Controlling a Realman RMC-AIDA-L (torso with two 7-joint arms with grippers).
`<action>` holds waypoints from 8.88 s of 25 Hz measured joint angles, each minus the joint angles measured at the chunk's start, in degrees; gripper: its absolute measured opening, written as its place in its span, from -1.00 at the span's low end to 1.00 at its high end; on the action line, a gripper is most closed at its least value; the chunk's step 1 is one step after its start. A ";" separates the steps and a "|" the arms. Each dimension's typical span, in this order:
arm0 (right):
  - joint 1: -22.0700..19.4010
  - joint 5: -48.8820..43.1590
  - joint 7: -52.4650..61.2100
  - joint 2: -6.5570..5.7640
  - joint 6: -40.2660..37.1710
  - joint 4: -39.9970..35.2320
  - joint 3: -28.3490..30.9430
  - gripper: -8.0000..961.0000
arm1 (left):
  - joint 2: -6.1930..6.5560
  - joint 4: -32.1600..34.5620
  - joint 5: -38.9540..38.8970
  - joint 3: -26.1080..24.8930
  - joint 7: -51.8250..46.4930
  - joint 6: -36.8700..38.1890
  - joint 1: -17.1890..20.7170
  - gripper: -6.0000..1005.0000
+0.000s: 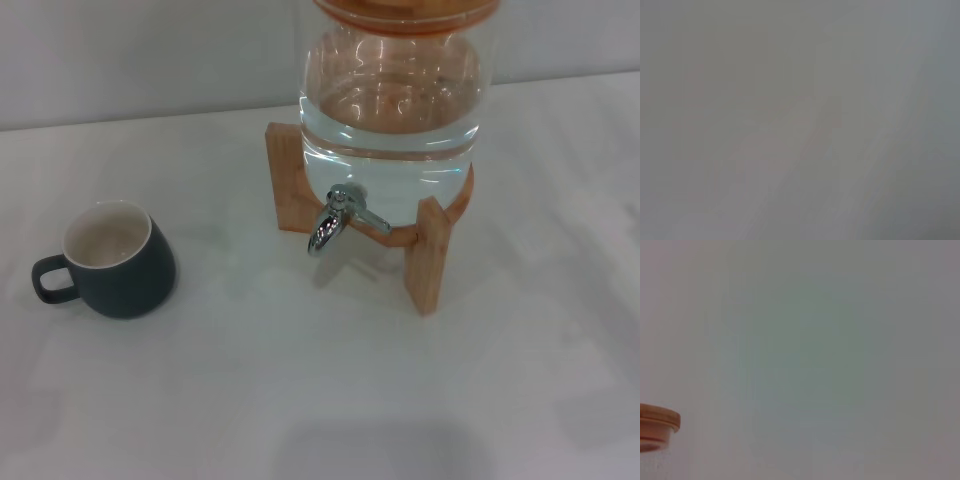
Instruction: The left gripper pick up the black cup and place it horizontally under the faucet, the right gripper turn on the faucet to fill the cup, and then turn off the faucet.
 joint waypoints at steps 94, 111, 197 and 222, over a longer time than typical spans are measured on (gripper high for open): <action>4.12 1.12 -0.18 0.18 -2.01 -1.55 0.45 0.66 | -2.79 4.68 18.26 -0.12 8.56 -16.83 -5.51 -0.20; 4.33 1.12 0.00 0.24 -1.51 -0.95 0.16 0.66 | -2.43 4.39 17.89 -0.01 8.66 -11.28 -7.61 -0.65; 4.92 0.60 0.30 0.11 -1.93 0.88 -0.01 0.66 | -2.66 15.73 30.00 -0.80 15.71 -16.09 -12.17 -0.22; -8.45 -25.69 67.37 0.21 -1.35 -67.81 -28.18 0.66 | -1.49 3.06 0.97 -0.64 6.65 -6.30 -4.84 0.12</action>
